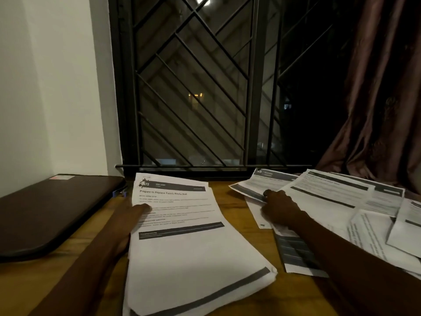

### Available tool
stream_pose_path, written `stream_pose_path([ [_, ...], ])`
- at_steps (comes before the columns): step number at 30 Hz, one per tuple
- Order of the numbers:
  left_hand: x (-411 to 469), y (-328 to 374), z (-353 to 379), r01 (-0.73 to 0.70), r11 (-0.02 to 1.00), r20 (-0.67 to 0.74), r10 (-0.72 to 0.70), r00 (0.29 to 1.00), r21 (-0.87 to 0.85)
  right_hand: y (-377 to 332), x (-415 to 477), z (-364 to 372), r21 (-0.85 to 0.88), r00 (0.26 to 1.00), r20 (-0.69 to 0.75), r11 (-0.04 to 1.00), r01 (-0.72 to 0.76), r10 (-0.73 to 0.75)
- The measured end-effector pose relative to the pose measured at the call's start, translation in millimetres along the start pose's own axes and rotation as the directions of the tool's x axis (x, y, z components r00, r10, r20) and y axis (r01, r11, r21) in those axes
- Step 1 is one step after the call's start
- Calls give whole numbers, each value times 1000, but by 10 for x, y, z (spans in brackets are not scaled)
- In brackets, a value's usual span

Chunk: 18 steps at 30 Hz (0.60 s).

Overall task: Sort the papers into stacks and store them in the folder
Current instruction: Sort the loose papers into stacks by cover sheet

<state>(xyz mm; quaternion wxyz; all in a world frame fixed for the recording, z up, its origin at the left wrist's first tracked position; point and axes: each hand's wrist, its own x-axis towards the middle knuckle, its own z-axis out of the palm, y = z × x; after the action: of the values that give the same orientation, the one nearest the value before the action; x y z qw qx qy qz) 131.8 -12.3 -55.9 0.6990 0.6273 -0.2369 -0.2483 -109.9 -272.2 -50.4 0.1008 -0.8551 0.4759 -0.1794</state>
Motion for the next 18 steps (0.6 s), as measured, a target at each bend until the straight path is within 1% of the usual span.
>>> stream_pose_path([
  [1,12,1,4,5,1000,6,-5,1000,6,2,3,5,-9,998,-59,1000,-9,8],
  [3,20,19,-2,31,999,10,-31,999,19,-21,20,3,52,982,-189,999,15,-5],
  [4,13,41,-6,41,999,14,-41,999,23,-74,0,-7,102,967,-250,992,71,-44],
  [6,-7,78,9,40,999,46,-41,998,20,-244,-121,-92,199,926,-341,951,237,-160],
  [7,-23,90,24,29,999,56,-30,998,18,-356,-213,-139,214,905,-353,921,325,-237],
  [8,-20,88,27,13,1000,61,-13,998,4,-469,-330,-182,204,880,-343,889,410,-327],
  [9,-16,92,36,12,1000,58,-11,998,-12,-583,-466,-209,189,859,-299,857,480,-415],
  [11,23,70,0,27,999,28,-26,999,-39,-774,-730,-197,116,795,-167,789,603,-583],
  [13,-18,71,-8,41,997,-18,-42,999,-68,-918,-936,-181,21,701,-15,700,713,-713],
  [14,-57,75,-4,46,994,-35,-49,998,-102,-986,-1032,-207,21,660,48,661,750,-750],
  [15,-93,82,13,44,986,-23,-49,999,-163,-1042,-1114,-253,41,630,97,636,771,-770],
  [17,-107,68,15,33,975,20,-29,999,-218,-1106,-1242,-341,131,575,131,589,798,-808],
  [18,-123,74,2,28,977,32,-22,999,-212,-1120,-1278,-359,188,549,152,569,800,-822],
])
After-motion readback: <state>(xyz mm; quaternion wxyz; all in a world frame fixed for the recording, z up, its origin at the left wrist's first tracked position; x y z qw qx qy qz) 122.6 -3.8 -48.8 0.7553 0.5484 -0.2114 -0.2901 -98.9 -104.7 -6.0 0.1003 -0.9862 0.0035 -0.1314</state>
